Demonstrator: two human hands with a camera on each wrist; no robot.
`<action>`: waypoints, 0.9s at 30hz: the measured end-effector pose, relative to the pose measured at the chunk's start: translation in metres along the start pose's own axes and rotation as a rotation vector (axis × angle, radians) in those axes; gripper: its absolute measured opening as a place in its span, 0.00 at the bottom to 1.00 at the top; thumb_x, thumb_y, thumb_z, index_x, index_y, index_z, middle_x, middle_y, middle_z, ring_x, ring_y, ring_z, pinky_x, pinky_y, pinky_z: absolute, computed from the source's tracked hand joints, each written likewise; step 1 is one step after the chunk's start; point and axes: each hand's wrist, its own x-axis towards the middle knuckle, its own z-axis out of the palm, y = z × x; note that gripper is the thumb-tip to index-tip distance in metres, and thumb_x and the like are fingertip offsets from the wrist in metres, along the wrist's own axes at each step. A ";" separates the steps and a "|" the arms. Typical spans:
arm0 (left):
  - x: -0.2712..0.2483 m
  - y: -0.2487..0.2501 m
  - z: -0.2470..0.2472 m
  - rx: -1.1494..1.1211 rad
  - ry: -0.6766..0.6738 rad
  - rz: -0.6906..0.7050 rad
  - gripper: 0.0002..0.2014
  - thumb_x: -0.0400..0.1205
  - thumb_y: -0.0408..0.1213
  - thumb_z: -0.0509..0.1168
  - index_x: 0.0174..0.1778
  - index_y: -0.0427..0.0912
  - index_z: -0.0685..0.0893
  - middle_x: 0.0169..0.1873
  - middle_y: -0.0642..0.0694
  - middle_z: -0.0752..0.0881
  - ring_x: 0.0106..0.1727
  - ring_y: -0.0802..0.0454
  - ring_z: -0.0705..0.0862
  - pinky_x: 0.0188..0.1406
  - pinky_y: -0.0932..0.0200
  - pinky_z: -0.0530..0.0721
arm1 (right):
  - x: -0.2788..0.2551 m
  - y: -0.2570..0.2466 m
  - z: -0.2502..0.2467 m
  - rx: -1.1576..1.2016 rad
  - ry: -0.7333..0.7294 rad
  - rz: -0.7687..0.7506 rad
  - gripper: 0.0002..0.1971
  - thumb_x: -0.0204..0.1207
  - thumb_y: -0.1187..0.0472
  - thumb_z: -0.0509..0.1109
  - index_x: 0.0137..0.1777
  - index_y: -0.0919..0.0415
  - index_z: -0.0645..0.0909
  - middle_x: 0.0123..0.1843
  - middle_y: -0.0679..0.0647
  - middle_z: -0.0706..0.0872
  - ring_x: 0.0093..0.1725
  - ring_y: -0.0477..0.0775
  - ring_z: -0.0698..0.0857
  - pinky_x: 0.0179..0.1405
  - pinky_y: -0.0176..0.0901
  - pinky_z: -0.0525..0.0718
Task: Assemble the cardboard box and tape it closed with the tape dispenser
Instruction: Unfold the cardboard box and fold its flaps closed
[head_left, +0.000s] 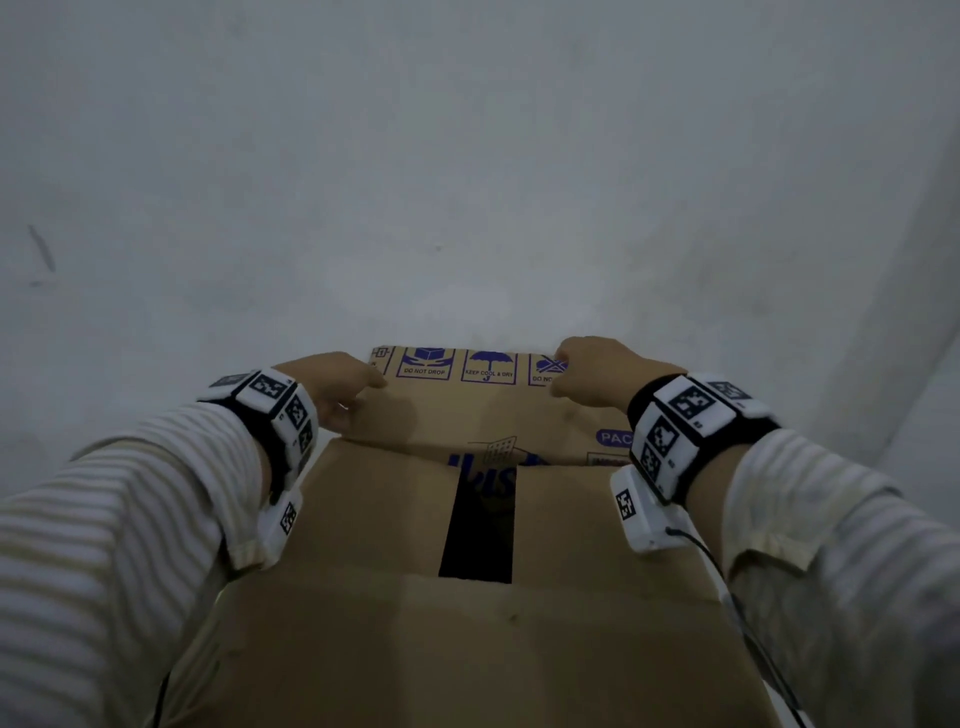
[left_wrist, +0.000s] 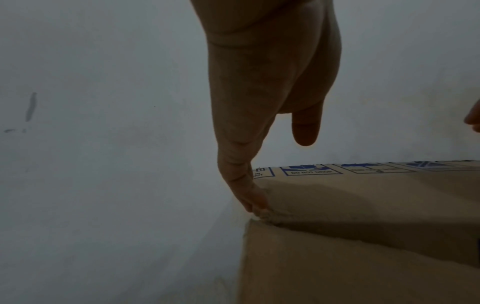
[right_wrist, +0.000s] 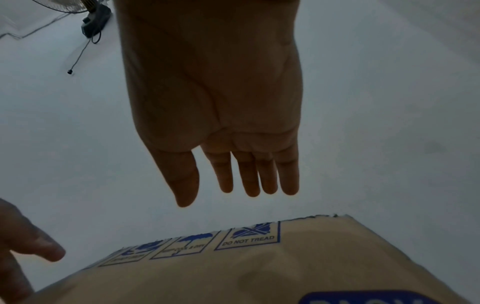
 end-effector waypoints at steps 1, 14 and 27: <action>-0.001 0.000 -0.001 -0.004 0.010 0.012 0.17 0.86 0.39 0.58 0.69 0.38 0.75 0.46 0.41 0.79 0.37 0.45 0.78 0.34 0.54 0.79 | -0.001 -0.002 0.000 0.014 0.000 0.009 0.23 0.79 0.57 0.64 0.73 0.65 0.71 0.71 0.62 0.77 0.65 0.63 0.79 0.63 0.56 0.80; -0.042 -0.017 -0.053 -0.205 0.022 0.273 0.06 0.84 0.39 0.61 0.53 0.43 0.80 0.55 0.44 0.82 0.52 0.47 0.80 0.55 0.51 0.74 | -0.056 -0.044 -0.017 -0.115 0.279 0.018 0.14 0.80 0.57 0.61 0.63 0.60 0.75 0.64 0.62 0.80 0.62 0.63 0.78 0.73 0.65 0.66; -0.112 -0.115 -0.045 0.330 -0.108 0.593 0.19 0.84 0.42 0.61 0.72 0.46 0.77 0.72 0.44 0.76 0.67 0.50 0.75 0.65 0.57 0.71 | -0.126 -0.096 0.020 -0.429 -0.181 0.119 0.17 0.78 0.50 0.68 0.36 0.64 0.77 0.32 0.54 0.77 0.35 0.56 0.78 0.47 0.49 0.79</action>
